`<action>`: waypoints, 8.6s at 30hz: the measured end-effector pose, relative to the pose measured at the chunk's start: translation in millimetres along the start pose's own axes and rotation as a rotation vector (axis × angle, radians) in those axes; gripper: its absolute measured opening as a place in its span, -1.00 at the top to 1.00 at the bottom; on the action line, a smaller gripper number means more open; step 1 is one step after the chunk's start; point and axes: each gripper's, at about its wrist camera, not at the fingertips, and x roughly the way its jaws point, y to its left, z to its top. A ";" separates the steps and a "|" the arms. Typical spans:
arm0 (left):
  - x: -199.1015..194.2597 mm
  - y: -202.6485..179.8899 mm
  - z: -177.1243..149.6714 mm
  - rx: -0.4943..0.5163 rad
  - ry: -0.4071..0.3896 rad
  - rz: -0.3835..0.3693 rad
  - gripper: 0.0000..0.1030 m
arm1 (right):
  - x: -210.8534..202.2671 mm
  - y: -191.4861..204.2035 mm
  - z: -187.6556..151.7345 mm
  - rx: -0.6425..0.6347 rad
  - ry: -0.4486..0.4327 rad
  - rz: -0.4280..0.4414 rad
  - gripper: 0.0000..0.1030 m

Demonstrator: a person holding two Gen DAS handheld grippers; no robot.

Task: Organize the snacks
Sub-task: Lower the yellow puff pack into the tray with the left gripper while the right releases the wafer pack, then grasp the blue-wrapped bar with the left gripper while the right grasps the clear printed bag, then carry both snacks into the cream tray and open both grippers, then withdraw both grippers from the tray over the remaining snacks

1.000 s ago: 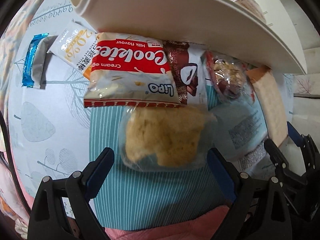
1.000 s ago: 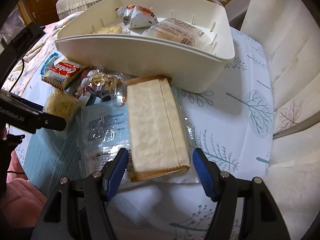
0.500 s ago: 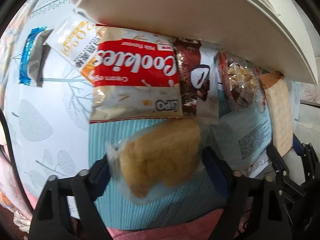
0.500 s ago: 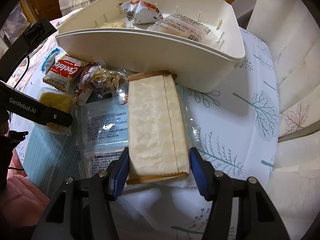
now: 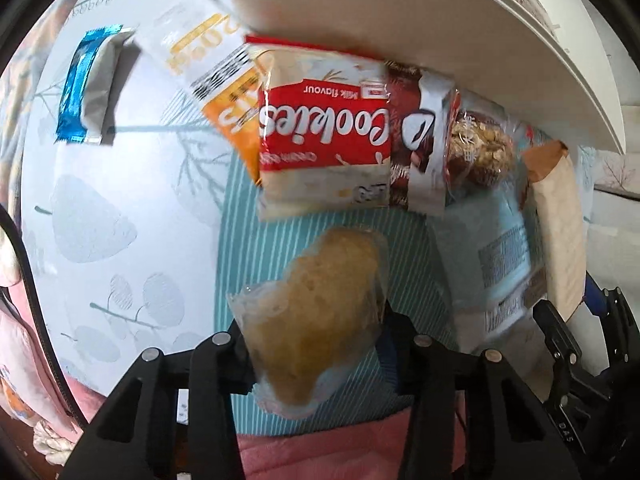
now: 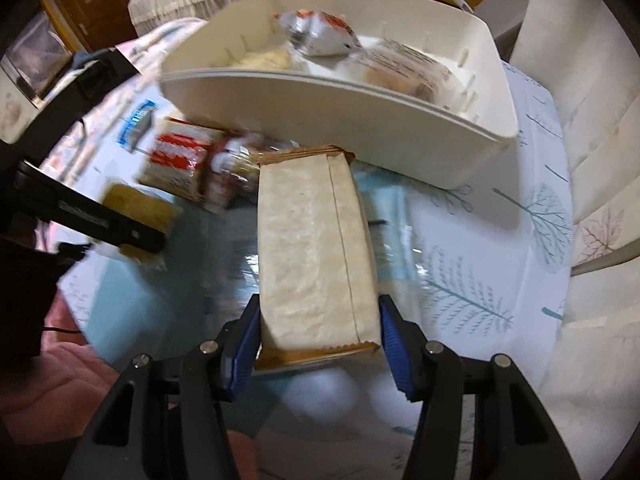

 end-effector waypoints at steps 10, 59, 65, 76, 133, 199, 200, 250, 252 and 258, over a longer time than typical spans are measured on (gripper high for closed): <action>-42.3 41.1 -13.1 0.032 0.033 -0.020 0.14 | -15.2 62.8 24.1 -0.061 -0.051 0.094 -0.08; -167.4 -22.9 133.4 0.370 -0.391 -0.194 -0.59 | -2.4 20.1 148.5 0.358 -0.325 0.110 -0.13; -183.0 -11.9 120.2 0.362 -0.420 -0.184 -0.61 | -9.7 21.4 141.8 0.407 -0.315 0.148 -0.28; -205.4 24.9 82.7 0.354 -0.451 -0.115 -0.66 | -40.8 29.3 117.9 0.520 -0.338 0.120 -0.35; -50.7 114.6 113.3 0.285 -0.120 0.218 -0.29 | 26.7 -10.2 -80.0 1.376 -0.163 0.030 -0.36; -199.6 77.2 72.1 0.428 -0.281 0.016 0.52 | -107.6 5.6 -5.0 1.177 -0.418 0.127 0.86; -203.1 70.6 71.5 0.422 -0.295 0.013 0.52 | -108.6 1.5 -0.7 1.161 -0.418 0.134 0.86; -193.6 -4.4 42.5 0.266 -0.473 -0.063 -0.21 | -98.1 -64.1 94.9 0.698 -0.427 0.214 0.12; -195.1 2.0 31.0 0.270 -0.477 -0.062 -0.21 | -103.6 -55.5 87.4 0.704 -0.429 0.197 -0.10; -197.3 19.9 1.7 0.276 -0.495 -0.063 -0.21 | -115.6 -22.2 61.2 0.718 -0.430 0.145 -0.14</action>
